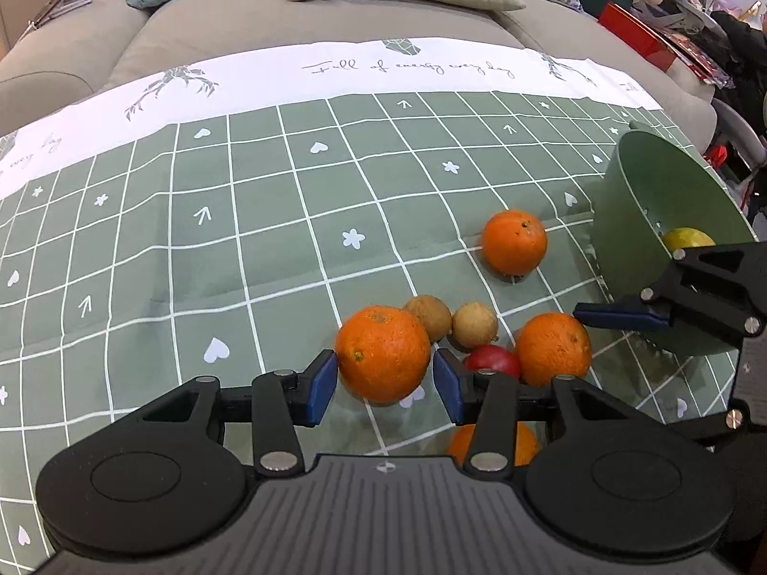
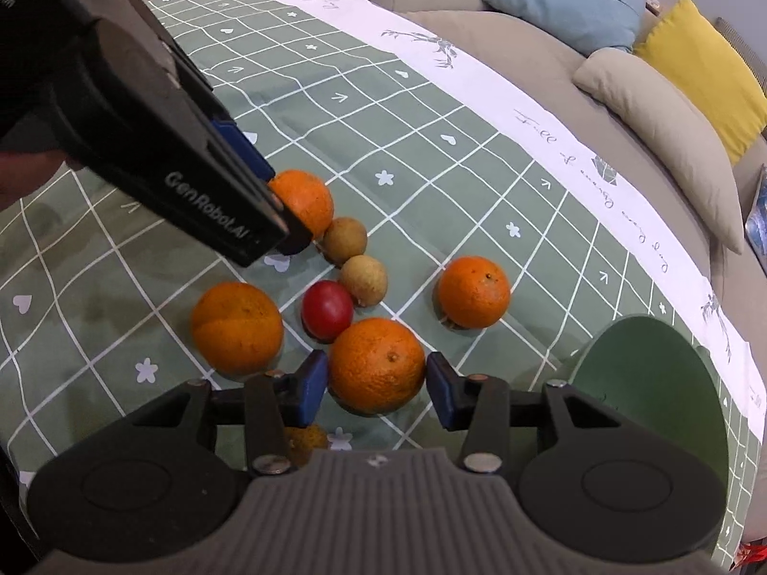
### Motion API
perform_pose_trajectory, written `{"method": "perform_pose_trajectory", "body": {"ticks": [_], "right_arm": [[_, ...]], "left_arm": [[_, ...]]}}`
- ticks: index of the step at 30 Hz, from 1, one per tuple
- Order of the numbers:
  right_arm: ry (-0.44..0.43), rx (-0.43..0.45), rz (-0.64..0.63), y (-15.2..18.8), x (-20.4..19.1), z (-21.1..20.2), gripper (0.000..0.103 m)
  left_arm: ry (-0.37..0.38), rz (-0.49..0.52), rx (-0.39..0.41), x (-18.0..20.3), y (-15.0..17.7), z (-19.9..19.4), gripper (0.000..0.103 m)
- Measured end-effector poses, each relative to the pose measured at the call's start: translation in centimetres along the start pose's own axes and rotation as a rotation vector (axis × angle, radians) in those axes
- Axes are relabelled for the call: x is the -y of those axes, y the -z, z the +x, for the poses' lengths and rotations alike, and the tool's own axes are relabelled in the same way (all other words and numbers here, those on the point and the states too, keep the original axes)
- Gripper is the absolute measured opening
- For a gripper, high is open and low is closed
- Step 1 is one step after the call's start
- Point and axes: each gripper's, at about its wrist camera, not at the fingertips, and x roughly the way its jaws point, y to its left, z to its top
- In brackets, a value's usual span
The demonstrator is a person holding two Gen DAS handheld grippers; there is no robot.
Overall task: Organize fruits
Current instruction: 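Grasp an orange with the left tool while the right tool grasps another orange, then lower both oranges into the colander and open both tools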
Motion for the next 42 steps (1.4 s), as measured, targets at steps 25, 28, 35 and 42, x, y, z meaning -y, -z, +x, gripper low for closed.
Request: {"method": "perform_pose_trajectory", "body": {"ticks": [25, 28, 35, 42], "right_arm": [[0.056, 0.206, 0.052, 0.6, 0.0, -9.1, 0.038], [0.067, 0.243, 0.104, 1.2, 1.4, -11.1, 0.038], [0.108, 0.262, 0.262, 4.1, 6.8, -13.8, 0.039], [0.13, 0.215, 0.377, 7.4, 12.0, -13.0, 0.039]], "left_arm": [[0.08, -0.123, 0.129, 2.9, -0.2, -7.6, 0.042], [0.108, -0.09, 0.15, 4.4, -1.3, -8.5, 0.042], [0.14, 0.013, 0.155, 9.2, -4.3, -8.5, 0.042], [0.182, 0.105, 0.099, 13.8, -7.0, -5.8, 0.042]]}}
